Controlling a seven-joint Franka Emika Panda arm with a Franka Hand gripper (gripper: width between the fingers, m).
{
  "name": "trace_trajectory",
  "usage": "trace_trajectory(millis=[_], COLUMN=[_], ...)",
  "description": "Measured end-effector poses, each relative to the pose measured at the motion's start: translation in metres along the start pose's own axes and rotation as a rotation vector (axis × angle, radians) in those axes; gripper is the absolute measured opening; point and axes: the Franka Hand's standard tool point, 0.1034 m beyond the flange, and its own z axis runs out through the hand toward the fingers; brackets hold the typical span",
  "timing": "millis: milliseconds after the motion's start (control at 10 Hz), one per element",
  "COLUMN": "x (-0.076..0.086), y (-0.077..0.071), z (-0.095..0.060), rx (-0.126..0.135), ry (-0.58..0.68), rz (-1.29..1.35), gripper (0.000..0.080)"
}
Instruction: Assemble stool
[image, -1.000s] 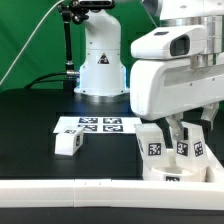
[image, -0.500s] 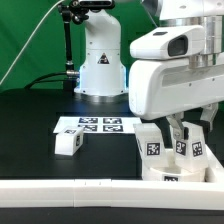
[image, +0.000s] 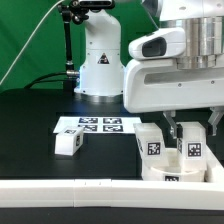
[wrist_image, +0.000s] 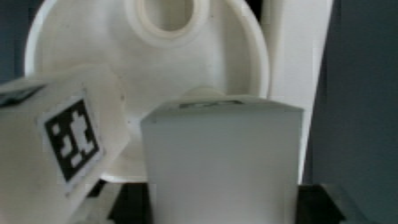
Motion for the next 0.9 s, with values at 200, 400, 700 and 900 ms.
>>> trace_trajectory(millis=[200,400,700,900], x=[-0.0014,-0.0021,-0.0022,-0.0024], y=[-0.0029,-0.0056,-0.0062,-0.007], z=[0.0004,0.0006,0.0007,0.0008], rx=[0.018,0.019,0.02,0.026], ry=[-0.004,-0.005,-0.008,-0.012], rz=[0.259,0.376,0.554,0.675], gripper=[0.0338,0.0338,0.0338,0.0338])
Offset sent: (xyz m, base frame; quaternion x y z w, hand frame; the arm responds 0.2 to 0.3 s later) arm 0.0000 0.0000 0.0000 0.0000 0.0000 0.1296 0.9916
